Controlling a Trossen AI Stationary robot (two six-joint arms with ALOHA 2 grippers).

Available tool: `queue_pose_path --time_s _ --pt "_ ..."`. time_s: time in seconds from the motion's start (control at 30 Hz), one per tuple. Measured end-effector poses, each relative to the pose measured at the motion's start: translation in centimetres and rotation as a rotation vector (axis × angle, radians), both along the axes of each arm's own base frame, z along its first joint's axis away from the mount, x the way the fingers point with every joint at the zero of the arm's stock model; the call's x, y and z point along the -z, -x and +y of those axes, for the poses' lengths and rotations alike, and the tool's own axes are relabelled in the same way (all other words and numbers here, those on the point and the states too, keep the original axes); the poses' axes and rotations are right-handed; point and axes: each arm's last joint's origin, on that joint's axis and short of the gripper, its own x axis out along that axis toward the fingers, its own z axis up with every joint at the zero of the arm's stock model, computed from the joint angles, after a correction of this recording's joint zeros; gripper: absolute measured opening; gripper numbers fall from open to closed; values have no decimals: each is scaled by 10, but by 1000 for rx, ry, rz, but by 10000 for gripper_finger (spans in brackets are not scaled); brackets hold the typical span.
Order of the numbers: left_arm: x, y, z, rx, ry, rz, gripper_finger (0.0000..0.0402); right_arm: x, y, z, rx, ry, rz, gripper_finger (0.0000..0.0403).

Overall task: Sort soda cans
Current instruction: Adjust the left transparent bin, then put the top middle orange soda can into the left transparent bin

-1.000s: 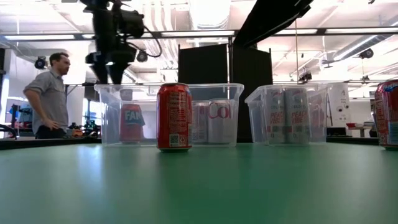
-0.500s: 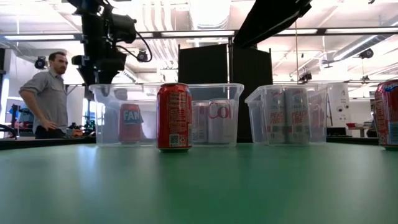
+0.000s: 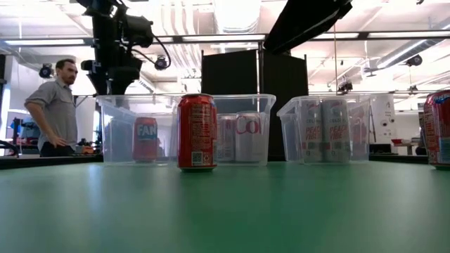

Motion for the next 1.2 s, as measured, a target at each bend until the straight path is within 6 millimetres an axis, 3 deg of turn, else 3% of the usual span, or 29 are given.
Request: queue_pose_path --time_s 0.17,0.3,0.47,0.6,0.77,0.97,1.2 --pt "-22 -1 -2 28 -33 -82 359 2 -1 -1 7 8 2 368" --pt "-48 1 -14 93 -72 -252 359 6 -3 -2 23 4 6 368" --pt "-73 0 -52 305 -74 -559 359 23 2 -13 58 18 50 368" --pt "-79 -3 -92 506 -105 -718 359 44 7 -26 103 13 84 368" --pt "-65 -12 -138 723 -143 -862 359 65 4 -37 69 -89 27 368" --pt "-30 -22 -186 882 -134 -996 359 81 -3 -51 -7 -170 -60 368" --pt "20 -26 -218 903 -116 -1032 359 91 -15 -65 -13 -168 -138 368"
